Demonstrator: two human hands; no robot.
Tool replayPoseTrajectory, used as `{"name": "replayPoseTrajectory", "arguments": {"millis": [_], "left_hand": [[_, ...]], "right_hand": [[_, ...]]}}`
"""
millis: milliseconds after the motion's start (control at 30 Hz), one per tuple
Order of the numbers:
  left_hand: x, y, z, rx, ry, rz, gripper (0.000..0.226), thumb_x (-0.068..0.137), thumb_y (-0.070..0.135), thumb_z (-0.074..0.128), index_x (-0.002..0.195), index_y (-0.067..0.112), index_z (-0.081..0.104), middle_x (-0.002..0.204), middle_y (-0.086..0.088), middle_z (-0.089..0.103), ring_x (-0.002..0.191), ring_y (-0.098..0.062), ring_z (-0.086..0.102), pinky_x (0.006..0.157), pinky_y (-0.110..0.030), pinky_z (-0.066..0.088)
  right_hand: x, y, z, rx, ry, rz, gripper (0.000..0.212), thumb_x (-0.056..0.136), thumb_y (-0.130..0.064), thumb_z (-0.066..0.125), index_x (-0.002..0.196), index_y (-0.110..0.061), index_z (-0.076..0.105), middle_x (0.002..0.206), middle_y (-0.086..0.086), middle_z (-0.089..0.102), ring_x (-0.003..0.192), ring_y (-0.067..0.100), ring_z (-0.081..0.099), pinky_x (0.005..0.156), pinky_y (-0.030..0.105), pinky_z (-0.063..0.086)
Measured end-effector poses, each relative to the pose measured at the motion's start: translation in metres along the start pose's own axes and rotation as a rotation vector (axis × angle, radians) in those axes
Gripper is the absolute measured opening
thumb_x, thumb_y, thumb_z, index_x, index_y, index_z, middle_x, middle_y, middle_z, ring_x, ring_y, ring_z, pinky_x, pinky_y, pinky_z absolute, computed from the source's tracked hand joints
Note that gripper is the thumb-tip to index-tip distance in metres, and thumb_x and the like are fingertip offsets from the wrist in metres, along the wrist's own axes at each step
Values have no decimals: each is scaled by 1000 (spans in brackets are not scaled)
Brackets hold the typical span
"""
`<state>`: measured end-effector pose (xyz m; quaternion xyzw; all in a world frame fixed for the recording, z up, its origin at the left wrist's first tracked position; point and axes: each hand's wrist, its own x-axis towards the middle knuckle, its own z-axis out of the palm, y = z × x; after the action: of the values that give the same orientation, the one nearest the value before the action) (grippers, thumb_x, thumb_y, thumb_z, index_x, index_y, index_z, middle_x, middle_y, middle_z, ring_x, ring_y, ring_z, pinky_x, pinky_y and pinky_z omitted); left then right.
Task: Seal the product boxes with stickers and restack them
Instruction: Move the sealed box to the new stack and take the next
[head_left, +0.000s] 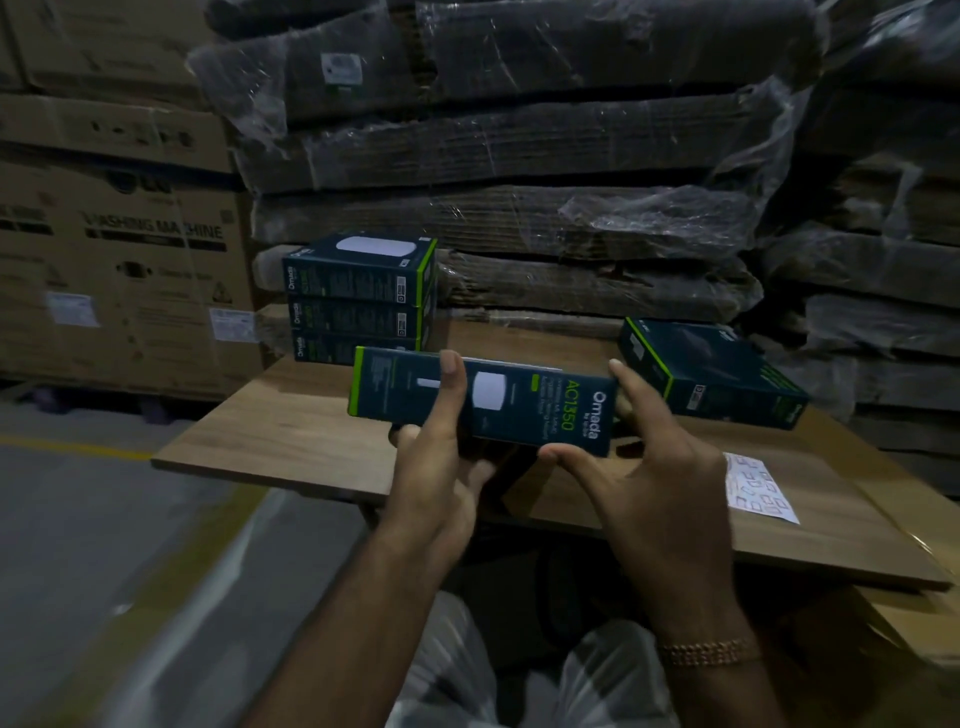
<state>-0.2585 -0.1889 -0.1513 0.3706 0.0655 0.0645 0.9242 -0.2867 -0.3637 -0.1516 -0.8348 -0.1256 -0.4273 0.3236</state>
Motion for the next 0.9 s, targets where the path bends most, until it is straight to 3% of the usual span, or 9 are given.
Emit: {"name": "replayPoseTrajectory", "arguments": {"millis": [67, 167, 267, 400, 500, 567, 633, 733, 900], "left_hand": [[-1, -2, 3, -74, 21, -52, 107, 63, 61, 97, 147, 12, 52, 131, -19, 74, 114, -39, 75, 87, -60, 64], [2, -4, 3, -136, 123, -77, 54, 96, 48, 74, 136, 14, 65, 123, -20, 76, 109, -35, 76, 76, -52, 67], [8, -4, -9, -162, 200, -113, 34, 103, 44, 60, 122, 18, 70, 99, -14, 81, 93, -31, 74, 76, -47, 63], [15, 5, -27, -136, 193, -174, 29, 103, 43, 55, 97, 19, 72, 85, -8, 80, 85, -28, 73, 55, -43, 65], [18, 12, -37, -77, 152, -242, 37, 101, 42, 59, 121, 16, 76, 118, -11, 80, 103, -31, 76, 65, -55, 65], [17, 15, -42, -19, 103, -299, 43, 101, 42, 59, 122, 9, 77, 112, -16, 80, 91, -31, 80, 60, -54, 66], [19, 18, -48, 28, 46, -369, 44, 101, 42, 58, 104, 5, 80, 99, -19, 81, 74, -32, 80, 51, -50, 64], [23, 22, -55, 70, -14, -422, 50, 98, 48, 63, 107, 2, 80, 113, -24, 78, 82, -37, 80, 64, -58, 66], [24, 24, -57, 117, -3, -425, 58, 100, 52, 61, 85, 2, 86, 100, -24, 79, 73, -36, 80, 61, -58, 63]], "right_hand": [[-4, -3, 7, -9, -48, -33, 89, 76, -52, 90, 152, -20, 58, 116, 8, 77, 98, 24, 74, 83, 41, 62], [-7, -3, 13, -59, -141, -99, 79, 80, -45, 91, 150, -25, 60, 111, 3, 76, 95, 22, 72, 81, 36, 57], [-5, -3, 17, 142, -173, -28, 67, 85, -49, 86, 145, -33, 62, 112, -12, 77, 98, 10, 73, 87, 38, 60], [3, 11, 19, 284, -74, 250, 69, 93, -66, 68, 150, -31, 55, 120, -13, 73, 96, 0, 72, 88, 41, 62], [7, 37, 20, 384, -63, 514, 106, 77, -95, 56, 159, -29, 39, 132, -5, 68, 95, 9, 75, 92, 51, 62], [9, 49, 18, 494, -53, 660, 125, 61, -105, 59, 161, -35, 30, 141, 0, 63, 112, 27, 74, 97, 59, 60], [9, 56, 17, 614, -4, 759, 131, 59, -100, 68, 165, -39, 21, 155, 1, 54, 125, 30, 69, 95, 57, 62], [6, 64, 18, 668, 58, 813, 141, 58, -91, 80, 168, -44, 4, 163, -10, 44, 138, 20, 59, 112, 57, 52], [1, 74, 13, 753, 85, 863, 146, 60, -56, 95, 166, -50, -5, 154, -9, 54, 122, 19, 69, 99, 60, 60]]}}
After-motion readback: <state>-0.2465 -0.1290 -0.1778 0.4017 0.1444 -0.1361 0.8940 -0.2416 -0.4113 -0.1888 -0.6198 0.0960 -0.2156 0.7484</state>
